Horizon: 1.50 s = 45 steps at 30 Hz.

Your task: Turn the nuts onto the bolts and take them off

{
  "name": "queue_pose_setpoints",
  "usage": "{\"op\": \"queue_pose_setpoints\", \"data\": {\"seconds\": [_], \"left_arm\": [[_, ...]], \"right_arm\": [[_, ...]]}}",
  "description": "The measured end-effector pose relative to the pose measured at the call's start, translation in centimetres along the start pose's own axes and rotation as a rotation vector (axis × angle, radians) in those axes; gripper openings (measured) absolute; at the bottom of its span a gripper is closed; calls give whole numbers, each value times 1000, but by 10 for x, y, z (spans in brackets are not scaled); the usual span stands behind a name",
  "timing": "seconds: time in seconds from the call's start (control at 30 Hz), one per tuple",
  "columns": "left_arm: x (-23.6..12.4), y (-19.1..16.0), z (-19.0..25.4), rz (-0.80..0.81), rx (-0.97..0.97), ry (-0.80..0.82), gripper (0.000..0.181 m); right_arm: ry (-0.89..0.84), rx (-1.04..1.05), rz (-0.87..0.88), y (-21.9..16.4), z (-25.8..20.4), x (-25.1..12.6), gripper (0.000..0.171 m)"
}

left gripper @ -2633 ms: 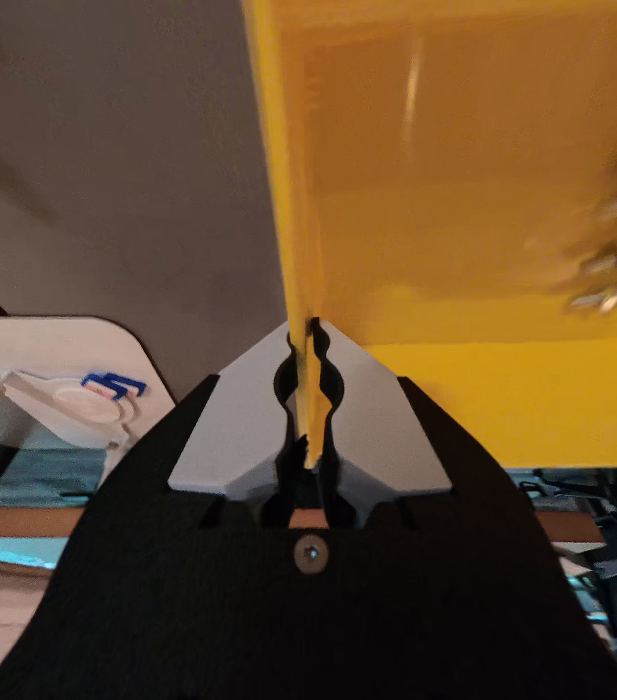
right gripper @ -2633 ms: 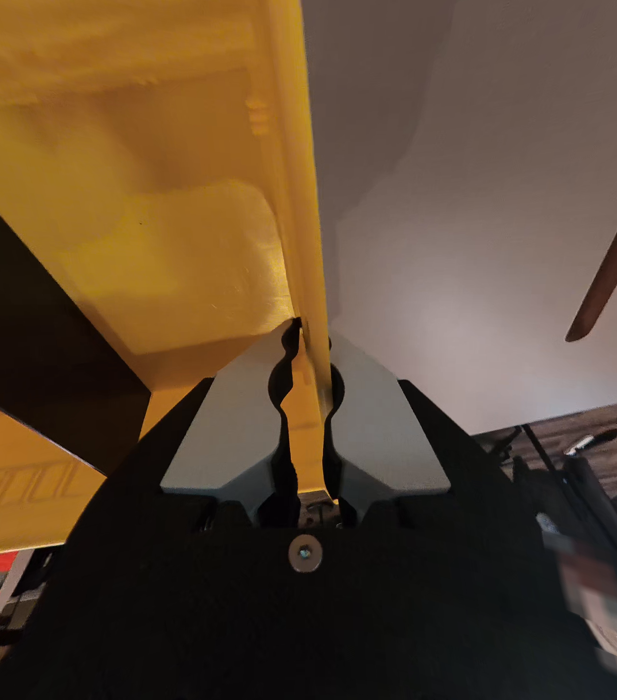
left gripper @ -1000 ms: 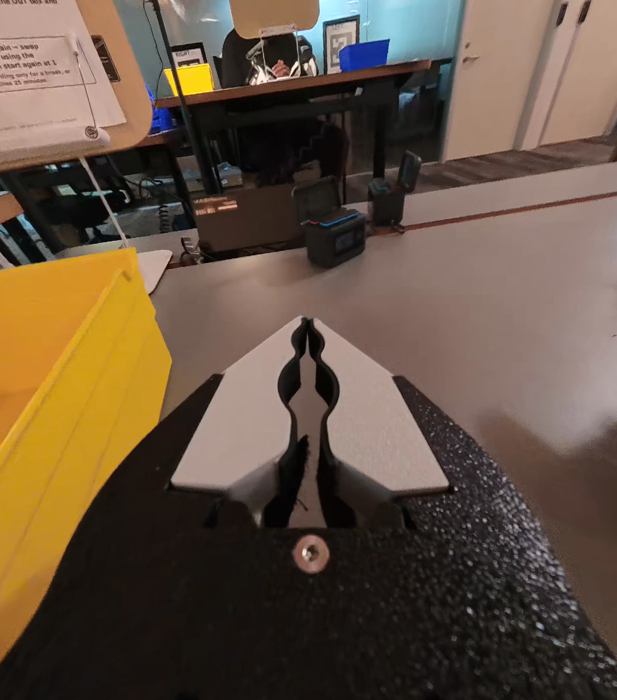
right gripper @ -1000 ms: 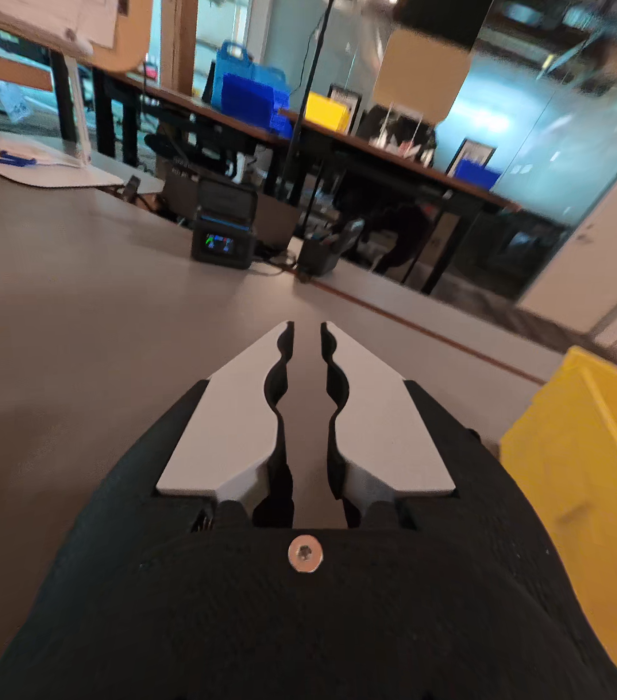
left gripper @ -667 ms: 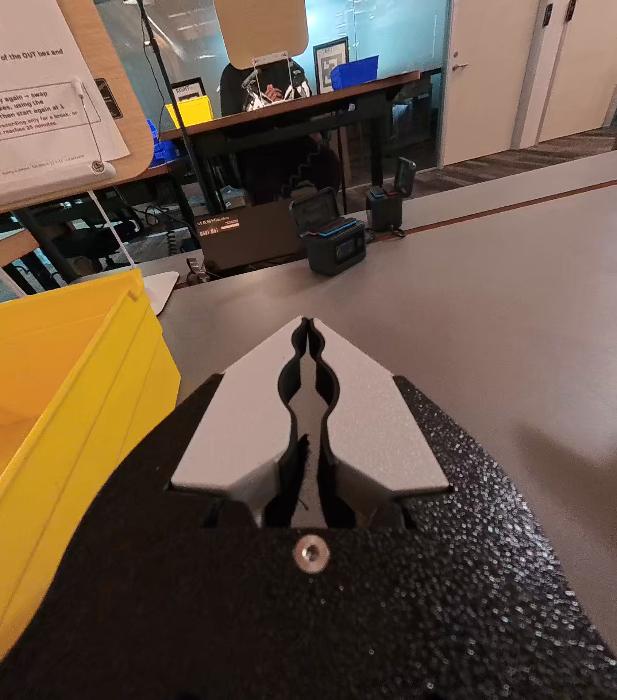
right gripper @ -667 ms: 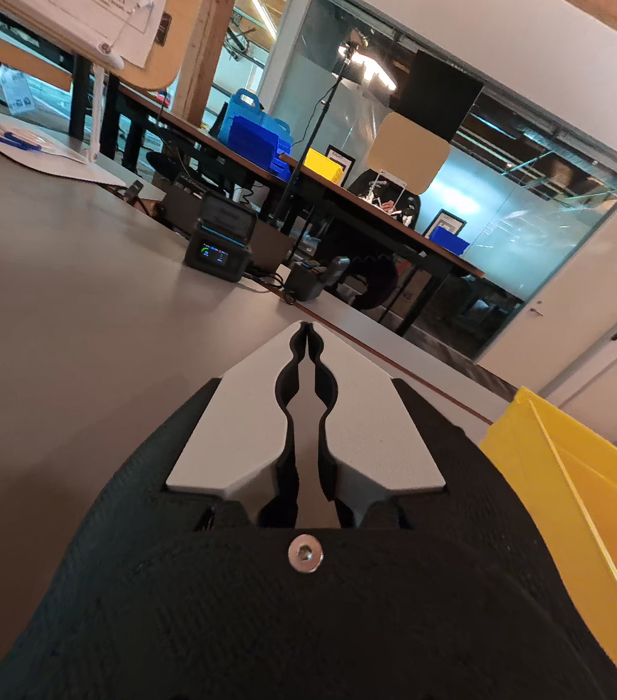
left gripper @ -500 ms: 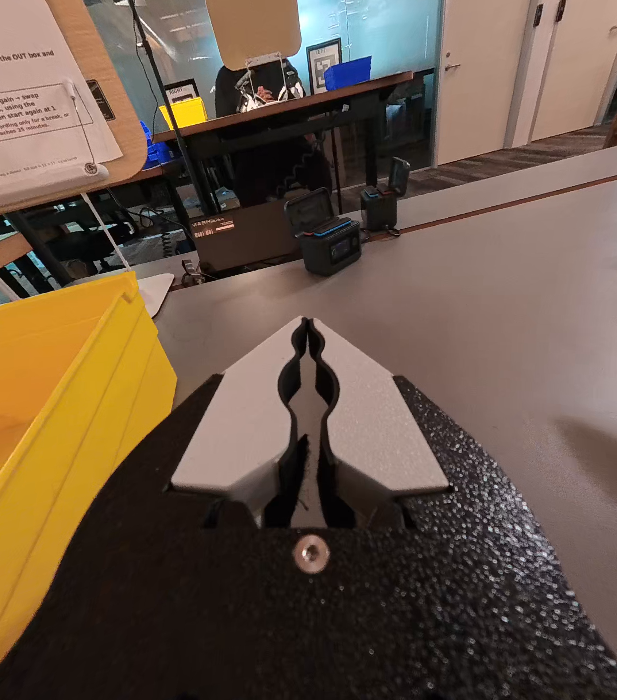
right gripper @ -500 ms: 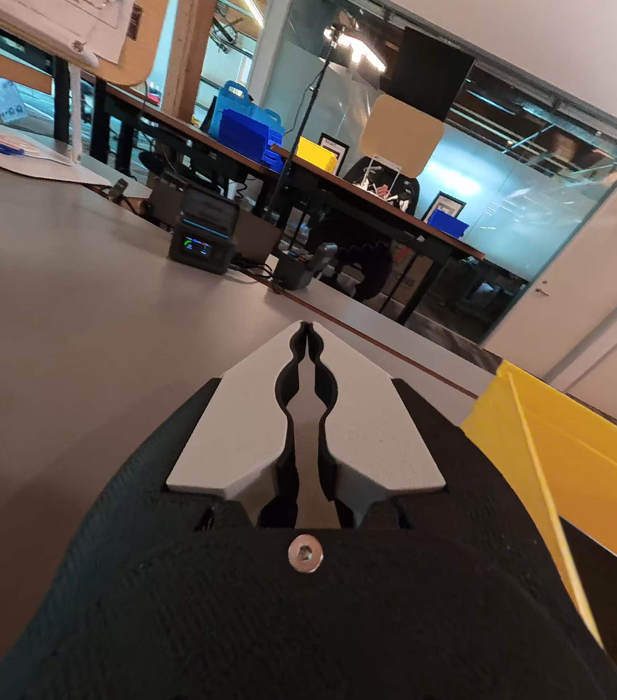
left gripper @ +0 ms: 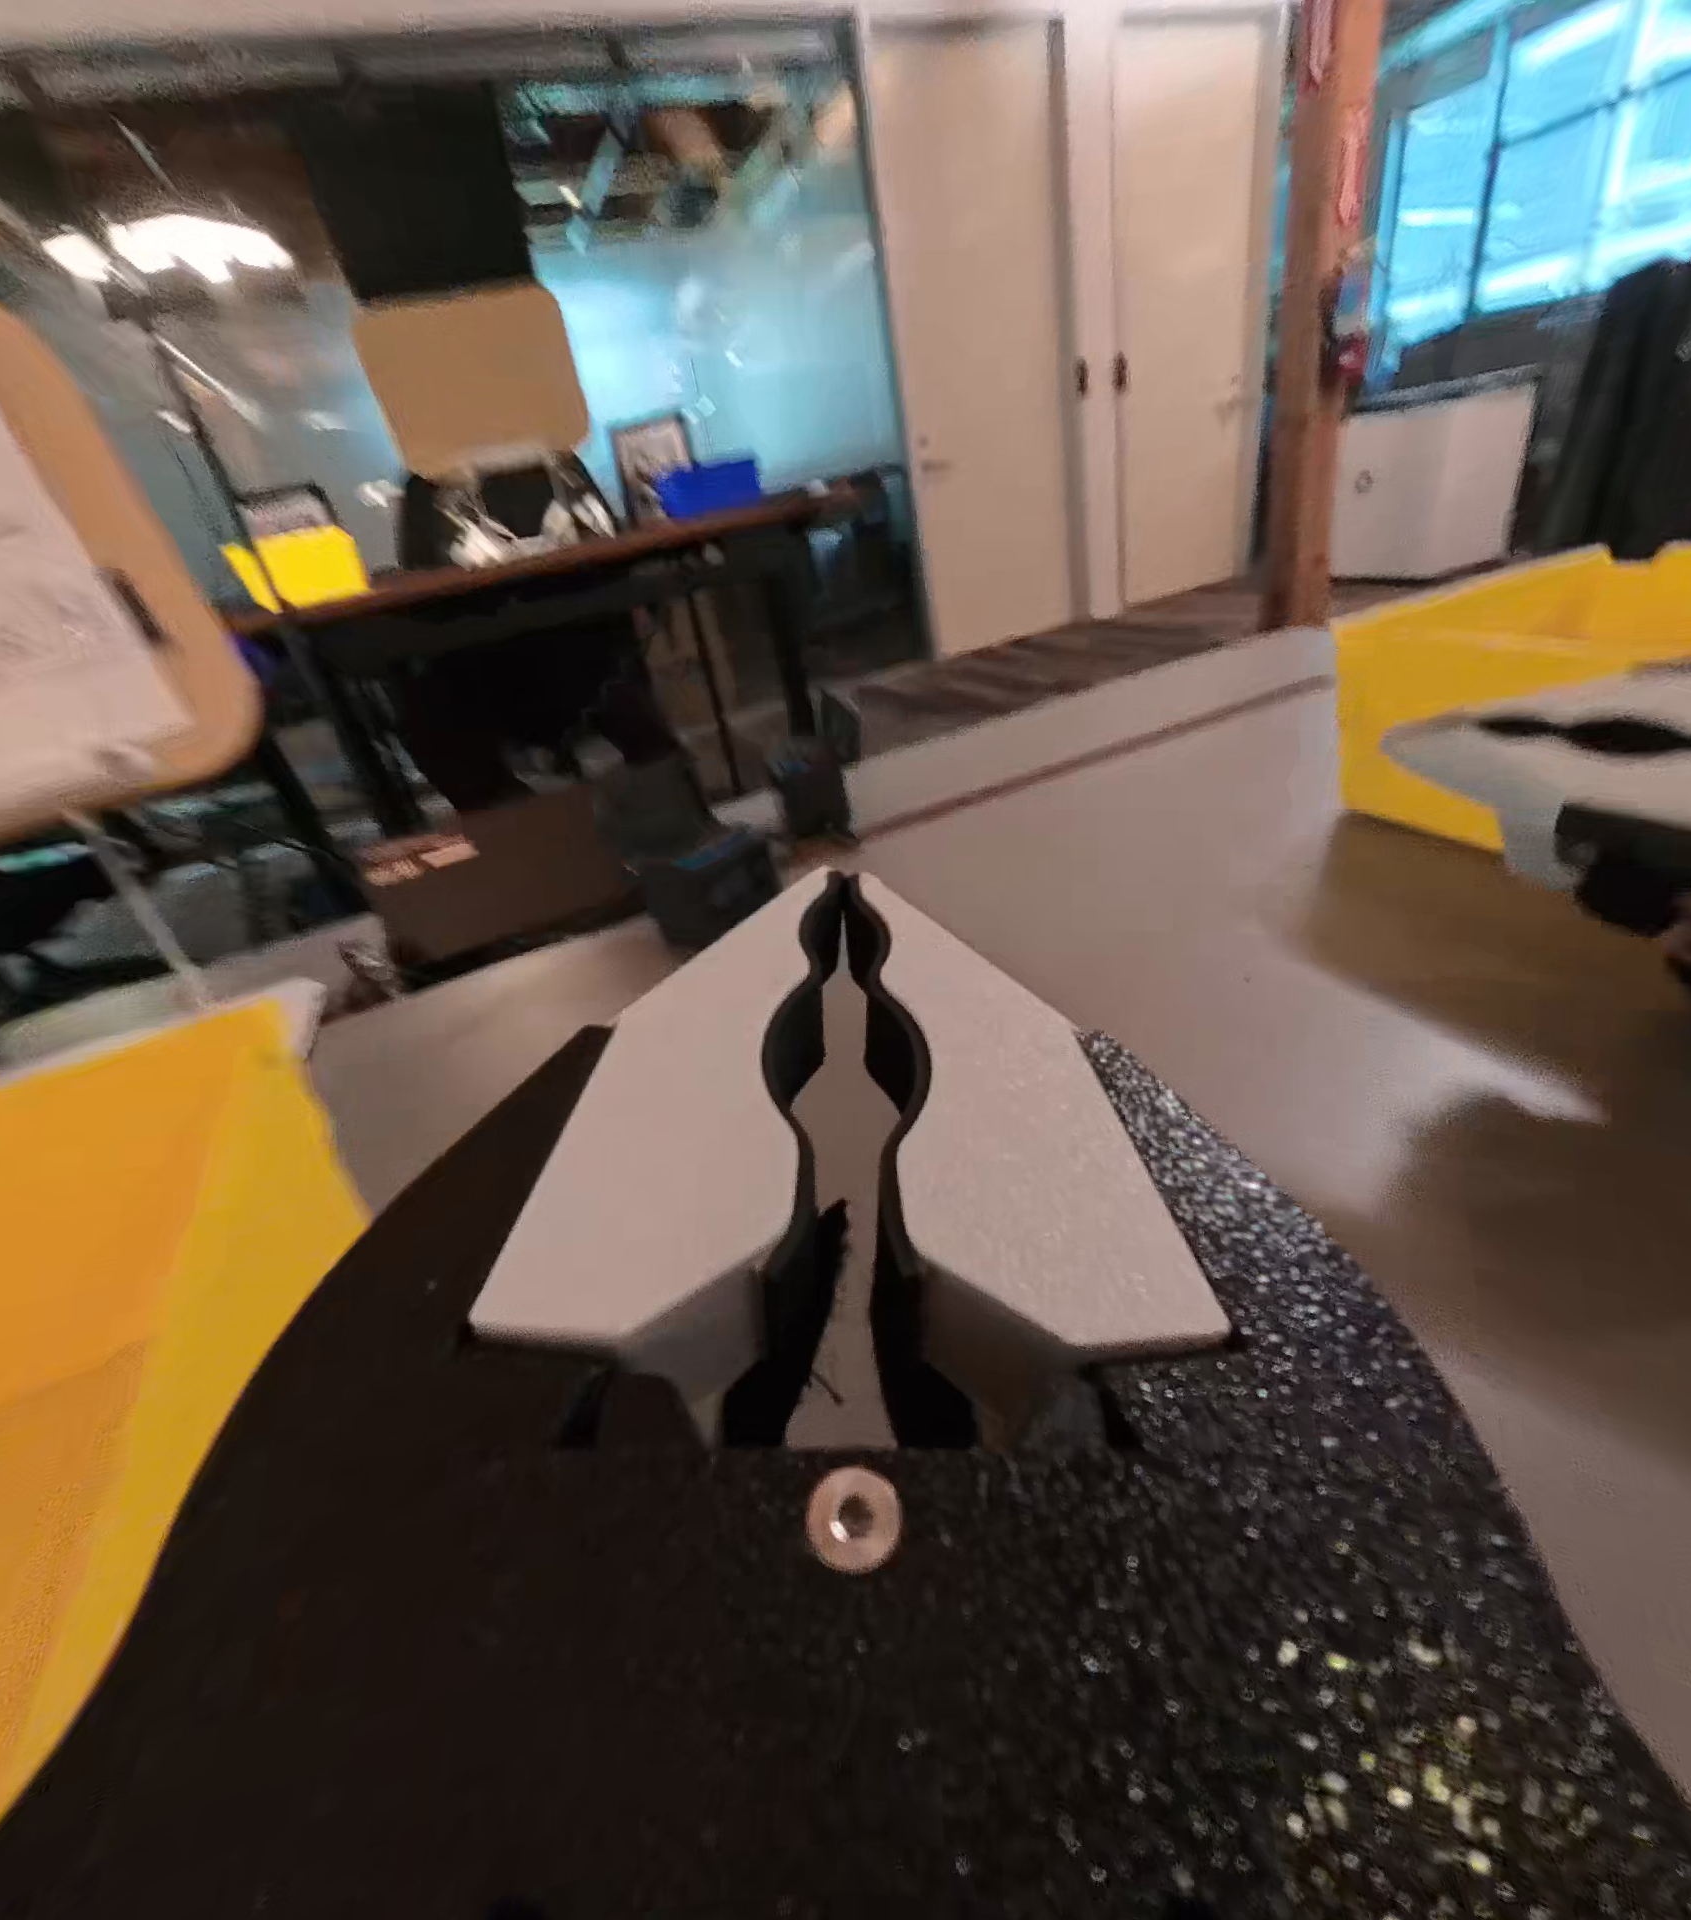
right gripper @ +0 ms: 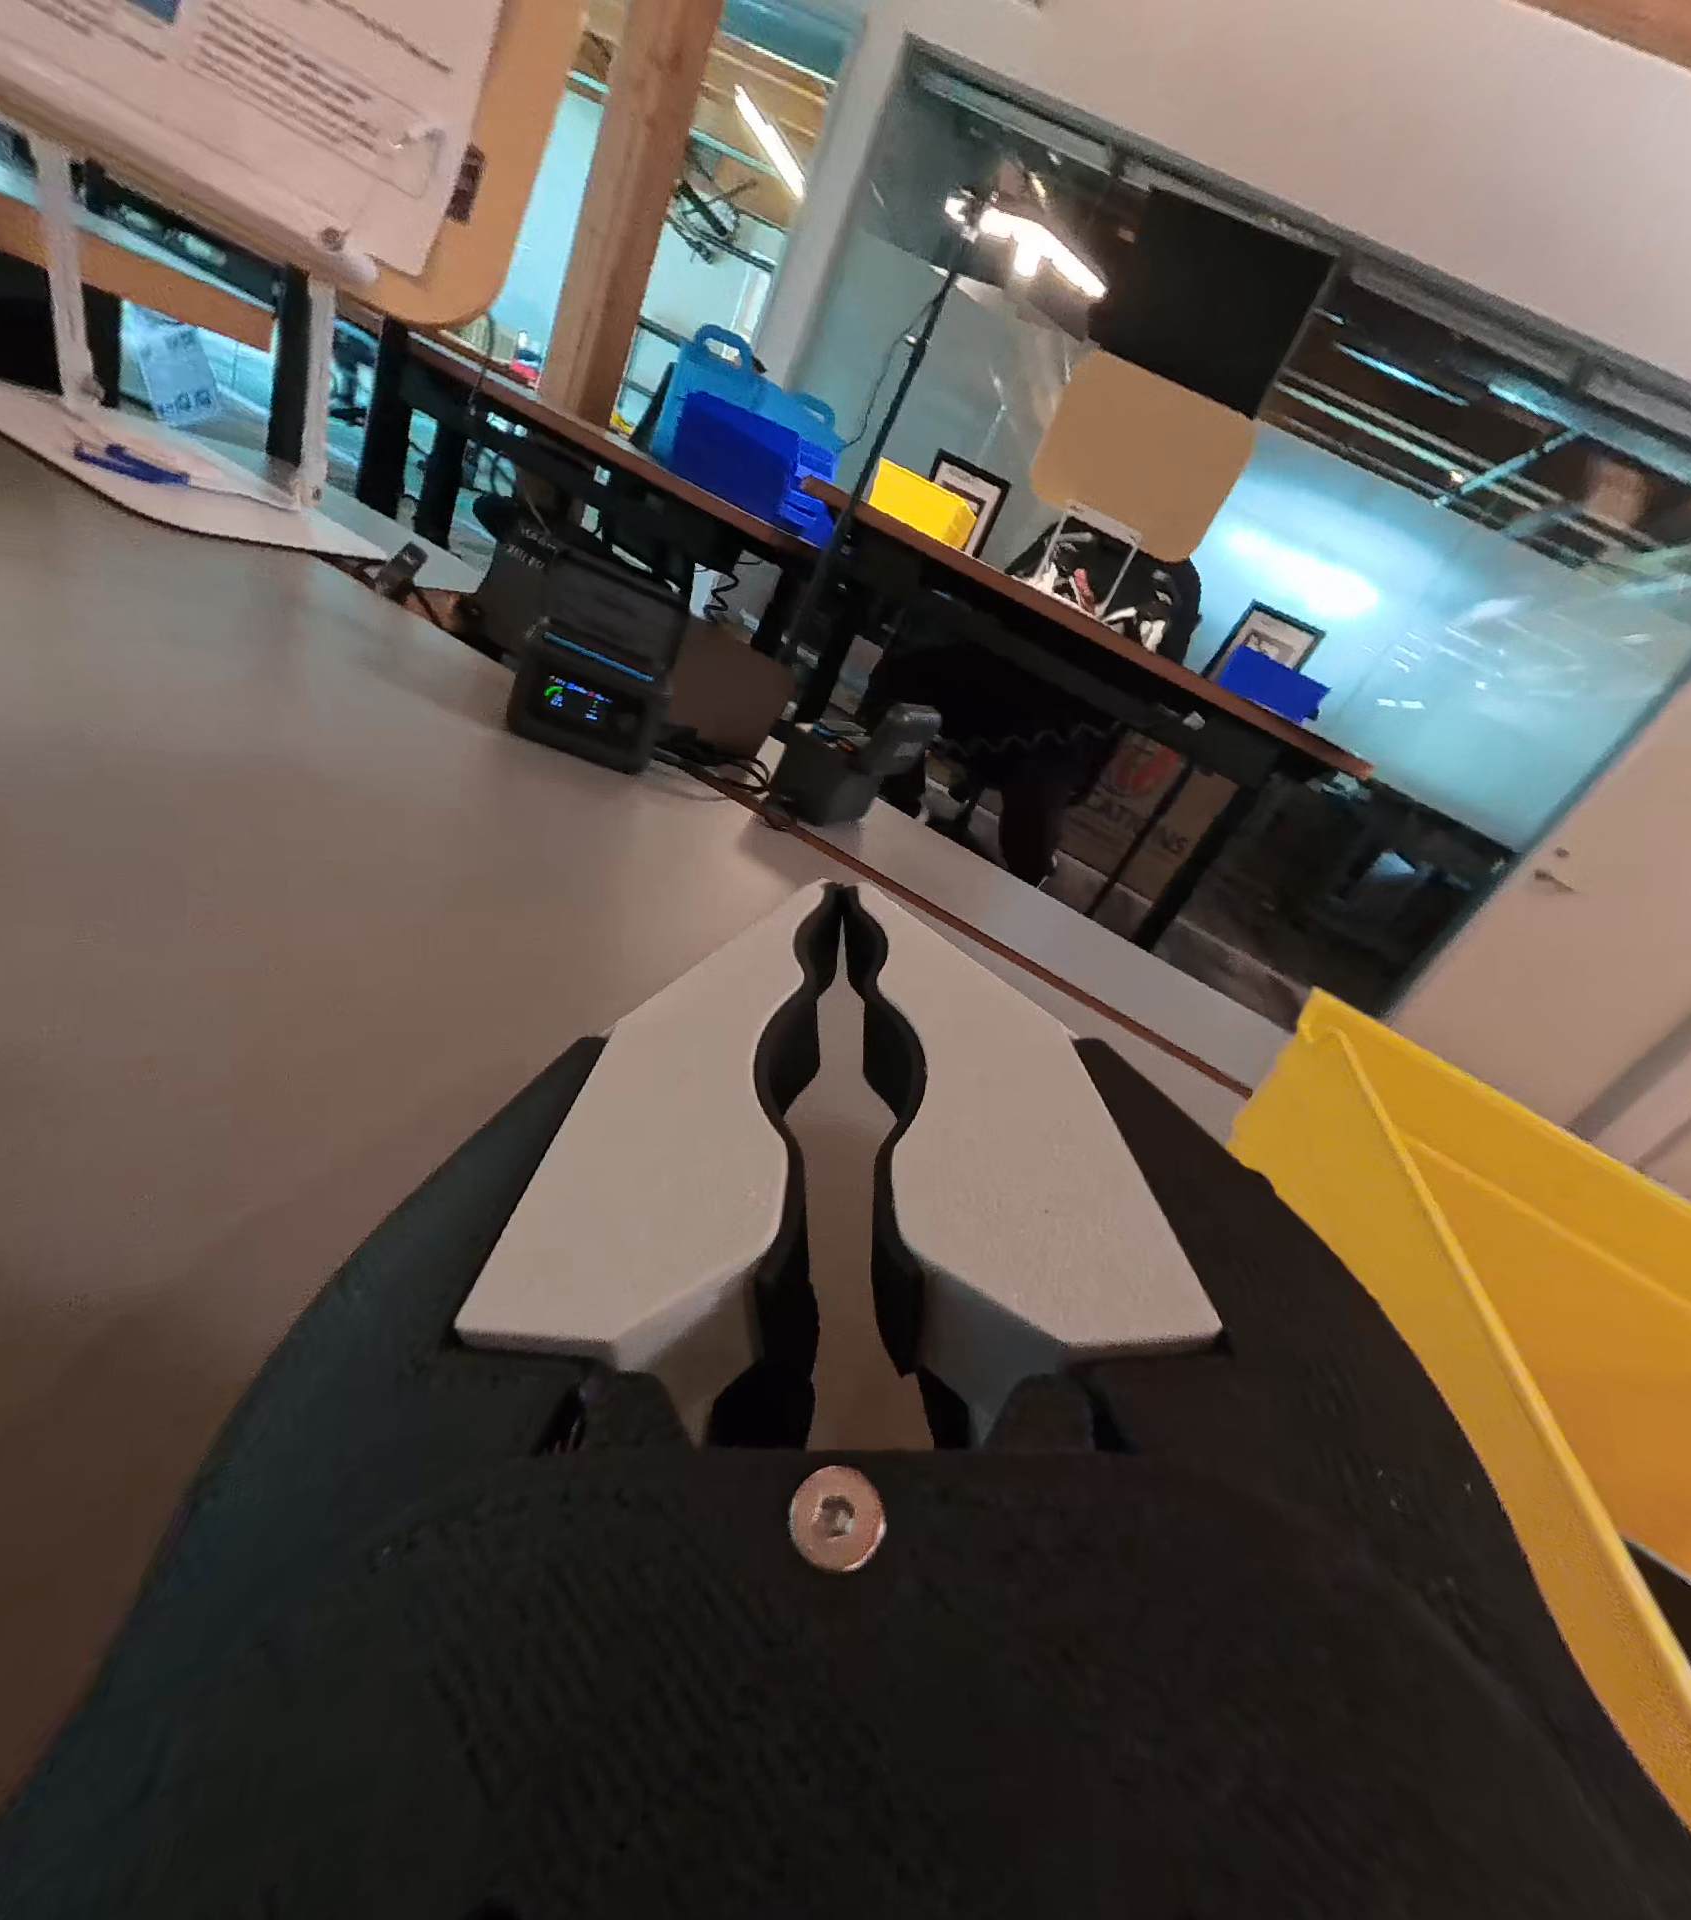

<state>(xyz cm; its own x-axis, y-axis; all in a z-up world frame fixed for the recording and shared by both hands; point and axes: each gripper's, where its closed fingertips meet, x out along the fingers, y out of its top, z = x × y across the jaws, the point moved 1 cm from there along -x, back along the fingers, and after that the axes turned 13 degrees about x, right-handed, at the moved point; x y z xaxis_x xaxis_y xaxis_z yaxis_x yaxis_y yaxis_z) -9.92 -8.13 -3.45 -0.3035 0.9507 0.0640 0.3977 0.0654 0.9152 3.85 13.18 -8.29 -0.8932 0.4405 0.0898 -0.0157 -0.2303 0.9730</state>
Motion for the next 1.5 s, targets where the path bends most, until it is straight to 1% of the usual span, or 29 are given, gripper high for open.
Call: {"op": "queue_pose_setpoints", "data": {"seconds": [0.07, 0.13, 0.17, 0.2, 0.23, 0.3, 0.33, 0.37, 0.43, 0.57, 0.6, 0.63, 0.7, 0.77, 0.93, 1.07, 1.23, 1.33, 1.5], "left_arm": [[-32, 32, -26, 71, 56, 86, 0], [-58, 51, -60, 96, 113, 102, 19], [-66, 51, -82, 58, 123, 101, 29], [-72, 44, -102, -23, 133, 75, 40], [-77, 30, -116, -134, 152, 8, 51], [-94, -12, -145, -437, 200, -92, 73], [-103, -29, -153, -560, 230, -157, 84], [-111, -44, -156, -657, 252, -244, 79], [-125, -77, -161, -845, 302, -410, 78], [-168, -154, -176, -1301, 418, -700, 78], [-177, -168, -180, -1382, 459, -747, 78], [-184, -178, -181, -1429, 471, -789, 78], [-184, -191, -178, -1445, 434, -830, 74], [-178, -197, -172, -1409, 380, -856, 70], [-172, -209, -168, -1402, 290, -903, 53], [-167, -213, -169, -1412, 302, -917, 49], [-167, -219, -171, -1431, 335, -939, 49], [-169, -222, -171, -1450, 392, -966, 38], [-169, -222, -172, -1452, 417, -966, 38]], "right_arm": [[6, -39, 1, 0, -4, 1, 0], [25, -30, 8, 1, -7, 1, 0], [27, -21, 15, 2, -7, 1, 0], [27, -11, 21, 2, -6, 1, 0], [29, -2, 22, 3, -6, 1, 0], [29, 2, 22, 3, -5, 1, 0], [32, 0, 23, 3, -6, 1, 0], [37, -4, 22, 3, -7, 1, 0], [41, -9, 24, 3, -8, 1, 0], [44, -4, 25, 3, -8, 1, 0], [45, -5, 25, 3, -8, 1, 0], [47, -7, 25, 3, -9, 1, 0], [49, -11, 22, 2, -9, 1, 0], [52, -16, 21, 2, -10, 1, 0], [58, -23, 17, 2, -11, 1, 0], [62, -26, 13, 1, -12, 2, 0], [67, -32, 9, 0, -13, 3, 0], [69, -32, 8, 0, -13, 3, 0], [68, -30, 8, 1, -13, 3, 0]]}}
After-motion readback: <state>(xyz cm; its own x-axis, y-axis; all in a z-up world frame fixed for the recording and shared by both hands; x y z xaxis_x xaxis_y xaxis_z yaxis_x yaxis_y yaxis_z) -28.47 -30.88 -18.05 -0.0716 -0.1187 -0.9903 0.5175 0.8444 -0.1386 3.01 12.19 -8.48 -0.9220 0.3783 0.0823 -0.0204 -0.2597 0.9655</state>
